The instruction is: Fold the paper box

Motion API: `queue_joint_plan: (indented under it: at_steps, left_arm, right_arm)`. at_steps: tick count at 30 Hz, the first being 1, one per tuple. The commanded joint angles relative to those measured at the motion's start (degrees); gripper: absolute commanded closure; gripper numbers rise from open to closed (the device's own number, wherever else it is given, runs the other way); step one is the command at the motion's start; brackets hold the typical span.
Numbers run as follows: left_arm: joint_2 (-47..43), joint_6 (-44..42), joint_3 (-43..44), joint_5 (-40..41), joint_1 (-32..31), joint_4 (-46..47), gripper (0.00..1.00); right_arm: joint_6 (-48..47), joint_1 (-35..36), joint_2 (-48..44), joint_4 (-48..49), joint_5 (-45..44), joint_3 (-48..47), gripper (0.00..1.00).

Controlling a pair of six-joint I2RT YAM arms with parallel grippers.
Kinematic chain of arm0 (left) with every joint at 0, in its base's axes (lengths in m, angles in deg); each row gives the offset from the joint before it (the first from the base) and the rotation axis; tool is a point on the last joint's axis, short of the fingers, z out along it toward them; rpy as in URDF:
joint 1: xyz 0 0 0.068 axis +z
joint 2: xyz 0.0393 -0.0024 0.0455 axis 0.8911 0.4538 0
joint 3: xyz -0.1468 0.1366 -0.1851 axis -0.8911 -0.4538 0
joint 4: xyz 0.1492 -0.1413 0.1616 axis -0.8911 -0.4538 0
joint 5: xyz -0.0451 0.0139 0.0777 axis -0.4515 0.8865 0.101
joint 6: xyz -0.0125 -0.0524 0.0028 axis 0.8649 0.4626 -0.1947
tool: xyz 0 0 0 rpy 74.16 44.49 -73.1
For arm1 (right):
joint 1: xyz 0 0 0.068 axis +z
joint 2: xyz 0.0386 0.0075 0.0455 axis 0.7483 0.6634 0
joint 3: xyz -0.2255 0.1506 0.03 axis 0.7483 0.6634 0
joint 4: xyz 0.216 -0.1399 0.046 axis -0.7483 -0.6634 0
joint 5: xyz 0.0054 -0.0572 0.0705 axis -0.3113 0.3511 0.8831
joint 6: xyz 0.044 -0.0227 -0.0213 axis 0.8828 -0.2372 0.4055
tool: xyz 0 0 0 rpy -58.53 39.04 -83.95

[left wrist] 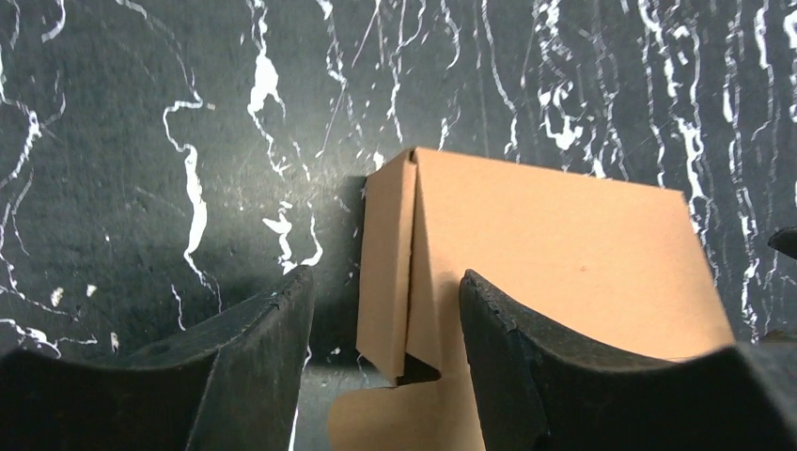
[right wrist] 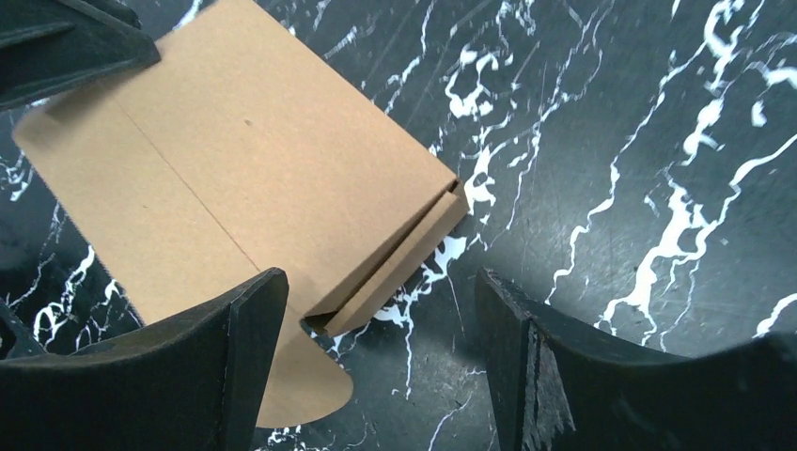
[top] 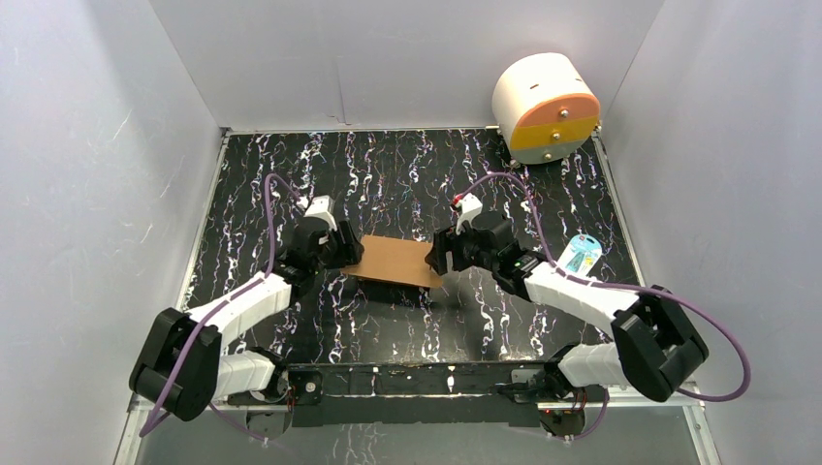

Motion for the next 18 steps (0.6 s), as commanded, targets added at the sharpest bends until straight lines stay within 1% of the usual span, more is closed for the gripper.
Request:
queue_joint_plan:
  at_steps: [1,6,12,18]
  left_arm:
    - [0.69,1.14,-1.7,-4.33,0.86,3.21,0.45]
    - [1.11,1.8,-4.07,-7.8,0.88,4.88,0.46]
    - [1.52,2.46,-6.61,-9.26,0.88,5.88,0.49]
    - [1.53,2.91,-9.15,-11.13,0.88,7.48,0.51]
  right_arm:
    - [4.56,-0.72,2.64,6.65,3.5,1.32,0.2]
    - [5.19,-1.67,4.61,10.6,5.08,4.38,0.25]
    - [5.72,-2.7,6.67,14.64,6.88,7.78,0.32]
    - [6.0,-4.99,9.51,19.95,12.8,9.92,0.42]
